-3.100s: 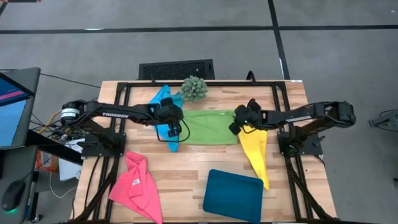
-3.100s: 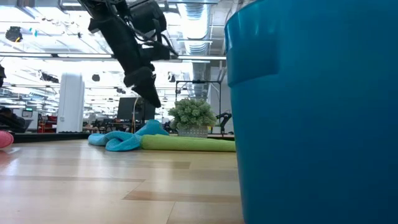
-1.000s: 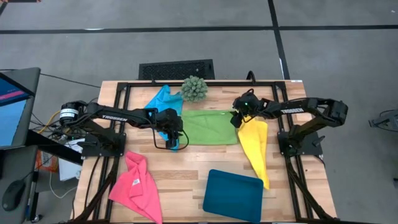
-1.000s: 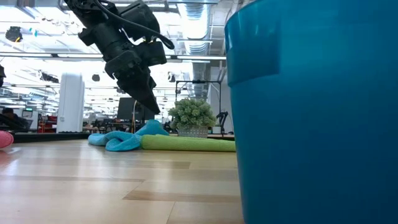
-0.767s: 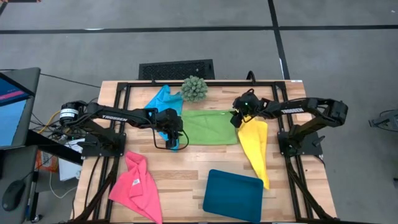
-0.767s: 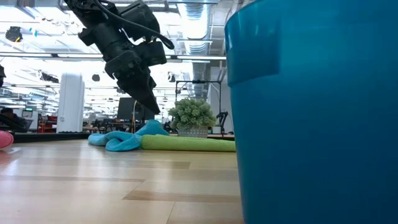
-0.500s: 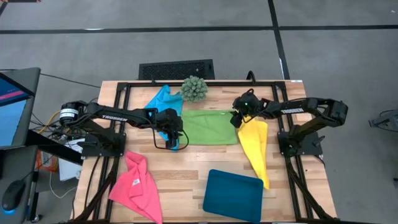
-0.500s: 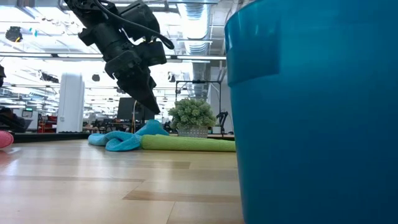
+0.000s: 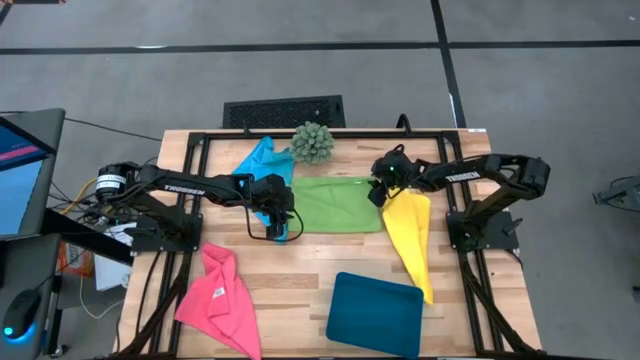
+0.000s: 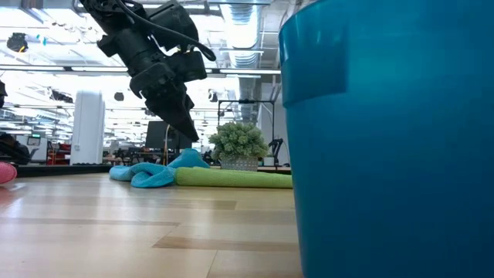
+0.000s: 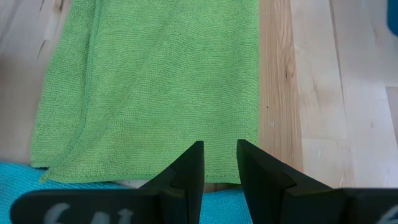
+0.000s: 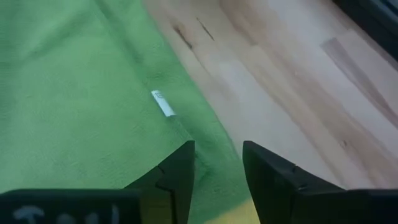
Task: Fold microfiber towels
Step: Fold the green microfiber cloth
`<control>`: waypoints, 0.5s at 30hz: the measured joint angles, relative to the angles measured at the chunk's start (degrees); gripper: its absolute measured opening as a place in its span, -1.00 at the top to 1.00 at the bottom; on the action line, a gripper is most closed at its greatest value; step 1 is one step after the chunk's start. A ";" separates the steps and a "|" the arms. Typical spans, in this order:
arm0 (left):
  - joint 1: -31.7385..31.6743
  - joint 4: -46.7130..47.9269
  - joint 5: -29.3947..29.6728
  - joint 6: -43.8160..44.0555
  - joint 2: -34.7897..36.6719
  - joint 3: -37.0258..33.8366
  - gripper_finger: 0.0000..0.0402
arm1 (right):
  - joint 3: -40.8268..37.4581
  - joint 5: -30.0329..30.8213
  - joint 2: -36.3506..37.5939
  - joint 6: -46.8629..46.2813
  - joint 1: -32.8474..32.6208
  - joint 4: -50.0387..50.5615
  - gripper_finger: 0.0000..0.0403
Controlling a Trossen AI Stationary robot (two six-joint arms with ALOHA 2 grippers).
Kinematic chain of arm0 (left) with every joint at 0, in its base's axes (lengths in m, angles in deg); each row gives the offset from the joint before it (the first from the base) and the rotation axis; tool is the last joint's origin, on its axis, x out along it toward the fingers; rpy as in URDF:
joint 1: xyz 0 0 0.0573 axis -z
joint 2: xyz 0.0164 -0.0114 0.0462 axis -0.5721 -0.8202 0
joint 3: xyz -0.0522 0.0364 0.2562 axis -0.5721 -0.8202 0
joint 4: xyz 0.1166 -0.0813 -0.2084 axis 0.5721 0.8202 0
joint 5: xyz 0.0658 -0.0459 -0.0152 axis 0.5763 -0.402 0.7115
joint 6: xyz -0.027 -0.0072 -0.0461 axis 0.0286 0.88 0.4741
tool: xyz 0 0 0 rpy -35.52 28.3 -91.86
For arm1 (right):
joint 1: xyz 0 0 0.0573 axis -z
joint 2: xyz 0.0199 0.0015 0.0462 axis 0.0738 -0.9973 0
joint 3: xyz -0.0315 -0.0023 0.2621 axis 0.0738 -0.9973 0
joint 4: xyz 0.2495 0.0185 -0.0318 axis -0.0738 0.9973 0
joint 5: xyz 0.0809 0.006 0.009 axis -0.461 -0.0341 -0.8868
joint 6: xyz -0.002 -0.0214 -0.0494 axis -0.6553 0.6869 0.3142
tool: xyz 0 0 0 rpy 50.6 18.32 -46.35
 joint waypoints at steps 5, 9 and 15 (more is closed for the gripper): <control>0.00 0.00 0.02 0.03 0.00 0.00 0.57 | 0.02 0.02 -0.70 0.86 0.52 -0.08 0.25; 0.00 0.00 0.04 0.32 0.00 0.00 0.57 | 0.04 -0.33 -2.69 1.34 0.38 -0.13 0.31; 0.00 0.00 0.09 0.54 0.00 0.00 0.57 | 0.04 -0.15 -3.27 1.49 -0.08 -0.09 0.48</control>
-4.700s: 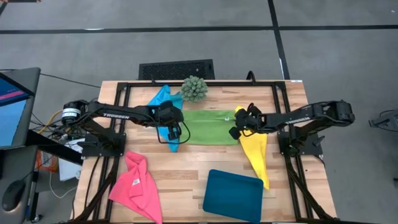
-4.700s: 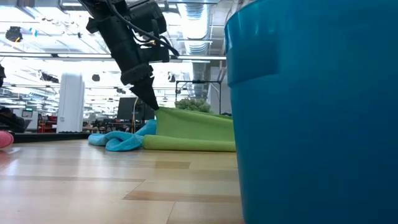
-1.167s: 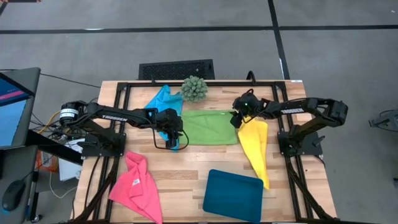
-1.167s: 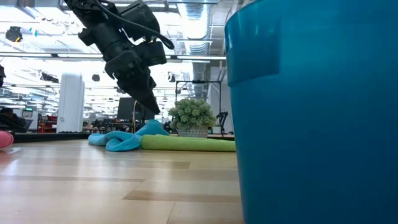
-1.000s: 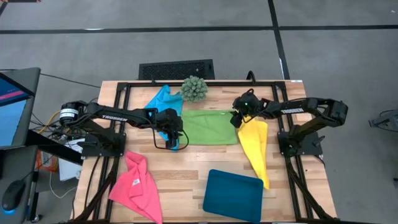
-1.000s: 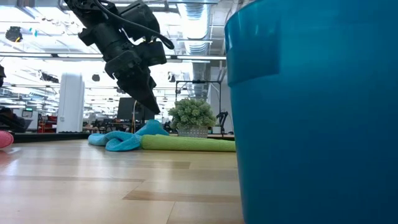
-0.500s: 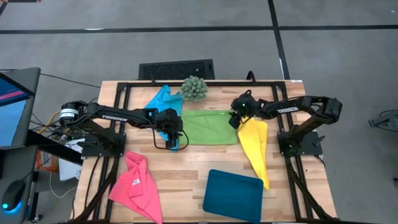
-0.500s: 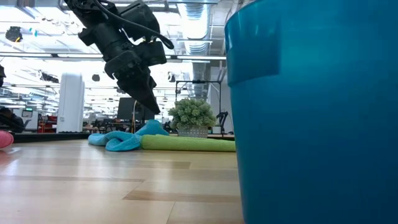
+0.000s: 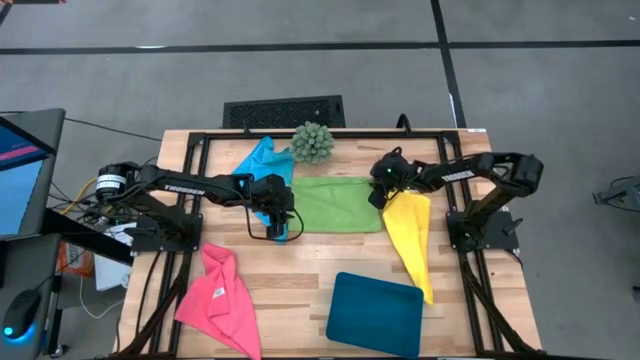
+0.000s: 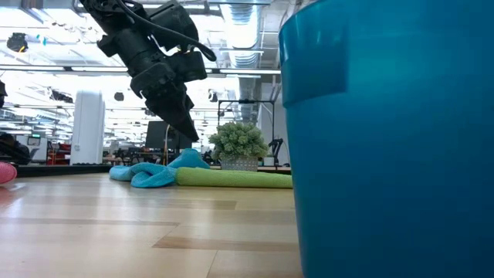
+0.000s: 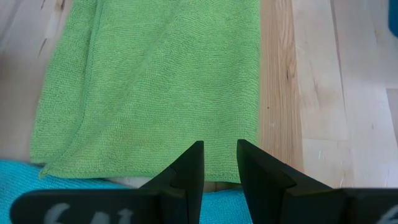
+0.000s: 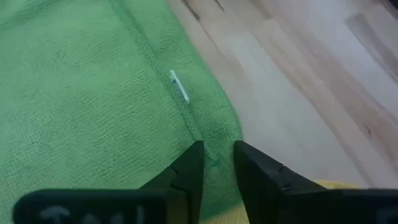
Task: Fold microfiber towels
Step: Fold the green microfiber cloth
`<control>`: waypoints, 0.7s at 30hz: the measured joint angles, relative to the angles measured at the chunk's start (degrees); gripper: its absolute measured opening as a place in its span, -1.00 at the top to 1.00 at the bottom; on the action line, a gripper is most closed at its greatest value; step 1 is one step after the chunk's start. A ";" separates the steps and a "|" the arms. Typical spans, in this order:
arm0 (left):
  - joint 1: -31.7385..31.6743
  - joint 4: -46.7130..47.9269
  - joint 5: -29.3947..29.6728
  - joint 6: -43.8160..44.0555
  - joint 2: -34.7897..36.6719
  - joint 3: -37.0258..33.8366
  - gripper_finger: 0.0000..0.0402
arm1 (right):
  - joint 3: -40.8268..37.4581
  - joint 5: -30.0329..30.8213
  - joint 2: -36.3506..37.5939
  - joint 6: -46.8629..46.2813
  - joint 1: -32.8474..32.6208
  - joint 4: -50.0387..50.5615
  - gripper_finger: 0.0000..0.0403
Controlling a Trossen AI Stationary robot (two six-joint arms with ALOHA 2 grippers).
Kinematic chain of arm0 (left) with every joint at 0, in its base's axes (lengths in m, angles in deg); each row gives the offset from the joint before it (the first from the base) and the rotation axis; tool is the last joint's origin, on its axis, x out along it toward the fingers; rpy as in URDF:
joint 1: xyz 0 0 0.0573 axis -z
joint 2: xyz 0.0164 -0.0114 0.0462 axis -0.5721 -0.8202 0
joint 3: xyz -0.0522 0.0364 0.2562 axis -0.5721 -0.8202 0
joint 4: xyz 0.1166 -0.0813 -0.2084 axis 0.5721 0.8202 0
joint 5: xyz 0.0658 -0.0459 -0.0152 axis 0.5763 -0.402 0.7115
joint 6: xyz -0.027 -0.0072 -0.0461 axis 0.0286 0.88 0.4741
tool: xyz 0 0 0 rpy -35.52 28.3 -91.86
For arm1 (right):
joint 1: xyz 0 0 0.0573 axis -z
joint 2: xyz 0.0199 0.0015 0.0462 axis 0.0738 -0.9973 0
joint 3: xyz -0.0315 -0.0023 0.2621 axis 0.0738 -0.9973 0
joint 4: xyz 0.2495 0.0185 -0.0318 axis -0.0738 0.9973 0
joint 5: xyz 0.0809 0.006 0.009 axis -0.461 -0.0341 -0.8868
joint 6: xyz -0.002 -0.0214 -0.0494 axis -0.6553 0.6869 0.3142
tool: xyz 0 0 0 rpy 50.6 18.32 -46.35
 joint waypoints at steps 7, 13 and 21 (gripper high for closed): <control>0.00 0.00 0.01 0.96 0.00 0.00 0.57 | 0.00 0.13 4.49 0.00 0.02 -0.24 0.82; 0.00 0.07 0.04 0.93 0.00 0.00 0.57 | 0.00 0.09 7.92 0.00 0.13 0.58 0.90; -1.94 -1.42 4.65 -6.33 2.67 0.02 0.57 | 0.00 -0.17 7.97 -1.95 -0.55 1.52 0.46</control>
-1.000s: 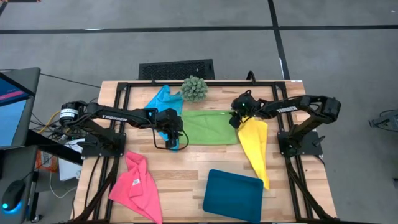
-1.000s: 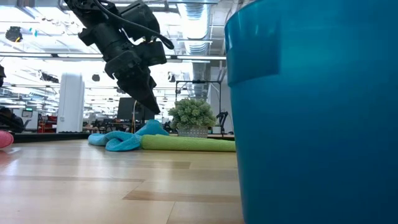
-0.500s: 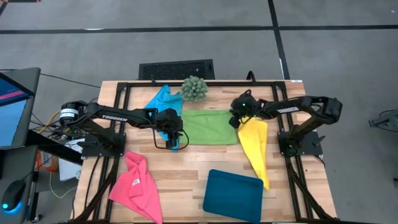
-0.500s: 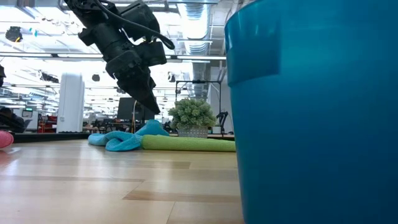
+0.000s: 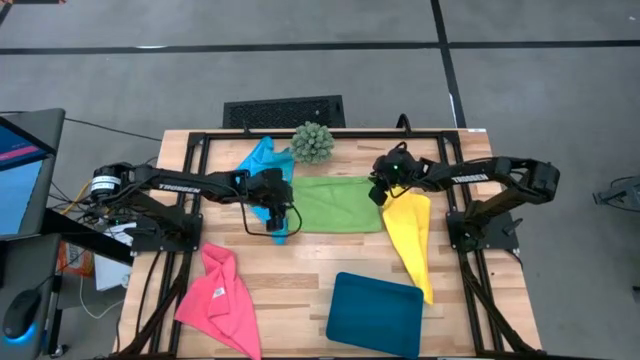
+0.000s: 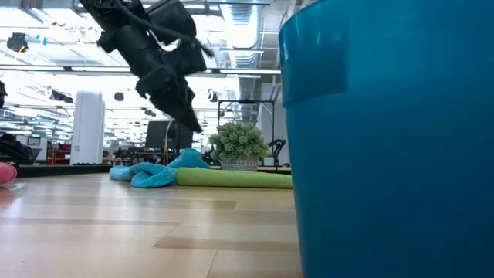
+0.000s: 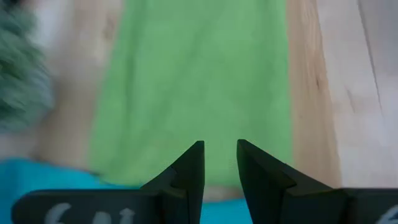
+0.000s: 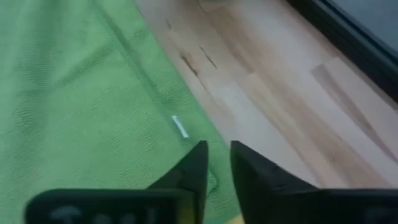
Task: Fold microfiber towels
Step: Fold the green microfiber cloth
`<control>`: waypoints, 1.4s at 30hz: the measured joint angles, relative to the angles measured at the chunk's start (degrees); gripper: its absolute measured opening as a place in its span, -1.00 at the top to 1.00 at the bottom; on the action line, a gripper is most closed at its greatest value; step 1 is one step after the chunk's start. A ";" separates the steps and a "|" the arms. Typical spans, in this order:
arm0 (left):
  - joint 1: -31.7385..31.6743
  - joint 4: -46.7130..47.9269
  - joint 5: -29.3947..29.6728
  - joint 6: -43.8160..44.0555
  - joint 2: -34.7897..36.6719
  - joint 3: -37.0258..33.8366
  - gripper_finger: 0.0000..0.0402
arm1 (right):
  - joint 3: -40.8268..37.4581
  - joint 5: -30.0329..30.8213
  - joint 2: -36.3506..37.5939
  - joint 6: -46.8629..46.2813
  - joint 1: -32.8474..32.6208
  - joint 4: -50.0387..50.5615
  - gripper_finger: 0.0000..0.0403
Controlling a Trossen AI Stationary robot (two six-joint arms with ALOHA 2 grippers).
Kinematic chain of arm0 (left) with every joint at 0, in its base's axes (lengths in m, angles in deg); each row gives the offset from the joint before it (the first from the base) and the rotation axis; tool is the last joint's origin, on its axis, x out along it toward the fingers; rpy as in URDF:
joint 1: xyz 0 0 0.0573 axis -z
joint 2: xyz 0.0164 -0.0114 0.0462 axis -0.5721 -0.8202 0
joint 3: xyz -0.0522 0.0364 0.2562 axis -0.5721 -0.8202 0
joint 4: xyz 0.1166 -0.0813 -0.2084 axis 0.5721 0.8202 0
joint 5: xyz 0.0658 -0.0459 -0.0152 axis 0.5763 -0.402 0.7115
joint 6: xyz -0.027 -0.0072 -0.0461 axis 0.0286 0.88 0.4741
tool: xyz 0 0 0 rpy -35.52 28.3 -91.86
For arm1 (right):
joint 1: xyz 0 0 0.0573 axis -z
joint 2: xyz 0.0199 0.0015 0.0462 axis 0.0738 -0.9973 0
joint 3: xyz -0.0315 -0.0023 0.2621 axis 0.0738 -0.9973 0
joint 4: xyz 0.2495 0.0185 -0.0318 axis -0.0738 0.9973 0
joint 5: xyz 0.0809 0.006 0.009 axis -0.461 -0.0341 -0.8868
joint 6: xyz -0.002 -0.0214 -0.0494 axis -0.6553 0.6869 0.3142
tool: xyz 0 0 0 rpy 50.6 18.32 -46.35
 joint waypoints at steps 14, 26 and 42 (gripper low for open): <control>-18.36 -5.56 -14.94 5.48 -7.67 0.07 0.52 | -0.02 0.08 -0.02 -1.59 -2.74 0.82 -0.09; -18.75 -5.85 -12.65 15.02 -11.79 -0.02 0.25 | -0.02 0.05 -0.02 -1.59 -3.63 0.40 -0.09; -18.67 -8.53 -13.55 19.95 -12.29 -1.95 0.26 | -0.02 0.02 -0.02 -1.55 -3.62 -0.17 -0.06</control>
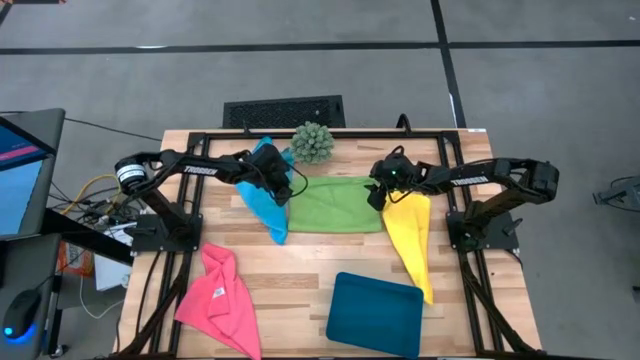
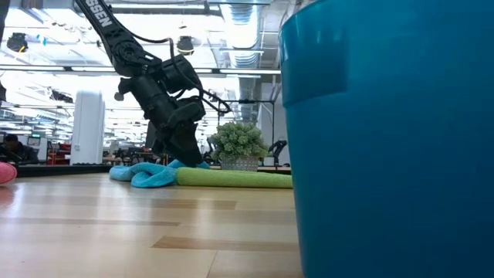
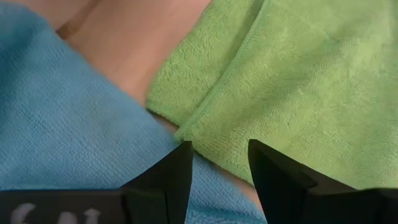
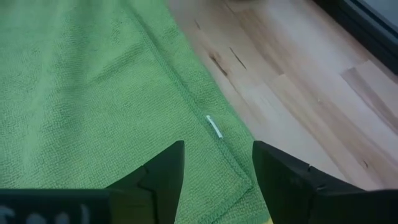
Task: Fold microfiber towels
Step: Fold the green microfiber cloth
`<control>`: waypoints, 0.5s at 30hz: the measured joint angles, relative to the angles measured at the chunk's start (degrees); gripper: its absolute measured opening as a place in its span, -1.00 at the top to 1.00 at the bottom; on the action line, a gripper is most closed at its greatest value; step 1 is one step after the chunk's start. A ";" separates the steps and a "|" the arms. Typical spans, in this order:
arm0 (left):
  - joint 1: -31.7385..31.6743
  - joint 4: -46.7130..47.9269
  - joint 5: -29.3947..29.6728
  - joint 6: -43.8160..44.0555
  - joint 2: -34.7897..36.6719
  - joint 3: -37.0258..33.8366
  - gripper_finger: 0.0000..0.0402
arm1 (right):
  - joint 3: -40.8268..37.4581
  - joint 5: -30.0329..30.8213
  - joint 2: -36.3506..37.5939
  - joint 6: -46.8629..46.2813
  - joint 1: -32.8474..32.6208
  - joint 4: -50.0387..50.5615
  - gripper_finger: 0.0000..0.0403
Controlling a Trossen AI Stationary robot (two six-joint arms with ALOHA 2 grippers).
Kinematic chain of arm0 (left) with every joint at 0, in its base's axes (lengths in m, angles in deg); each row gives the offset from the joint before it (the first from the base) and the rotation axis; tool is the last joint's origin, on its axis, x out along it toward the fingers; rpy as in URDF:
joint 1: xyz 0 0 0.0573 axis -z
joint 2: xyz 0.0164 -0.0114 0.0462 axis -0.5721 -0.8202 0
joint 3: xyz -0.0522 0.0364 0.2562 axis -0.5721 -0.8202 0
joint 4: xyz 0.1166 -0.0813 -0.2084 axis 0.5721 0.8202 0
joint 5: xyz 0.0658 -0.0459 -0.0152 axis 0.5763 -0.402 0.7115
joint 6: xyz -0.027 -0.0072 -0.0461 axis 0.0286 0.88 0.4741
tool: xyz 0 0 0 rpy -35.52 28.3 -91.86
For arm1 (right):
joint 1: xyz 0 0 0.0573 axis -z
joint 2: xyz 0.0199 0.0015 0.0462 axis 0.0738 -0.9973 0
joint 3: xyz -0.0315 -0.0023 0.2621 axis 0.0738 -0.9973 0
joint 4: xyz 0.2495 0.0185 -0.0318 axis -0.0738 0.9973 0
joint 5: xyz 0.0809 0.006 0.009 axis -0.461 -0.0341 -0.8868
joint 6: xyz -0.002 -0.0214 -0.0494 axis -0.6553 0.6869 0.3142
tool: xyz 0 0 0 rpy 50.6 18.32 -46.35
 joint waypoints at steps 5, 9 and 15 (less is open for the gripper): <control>0.01 -0.40 0.61 0.42 -0.08 0.00 0.26 | 0.00 0.00 0.00 0.00 0.01 0.06 -0.04; 0.00 0.22 1.13 1.85 -1.23 -0.11 0.26 | 0.00 -0.01 0.00 0.00 -0.04 0.04 -0.04; 0.26 -1.88 -0.62 3.14 -1.82 -0.02 0.26 | 0.00 -0.02 0.00 0.30 -0.27 -0.11 -0.04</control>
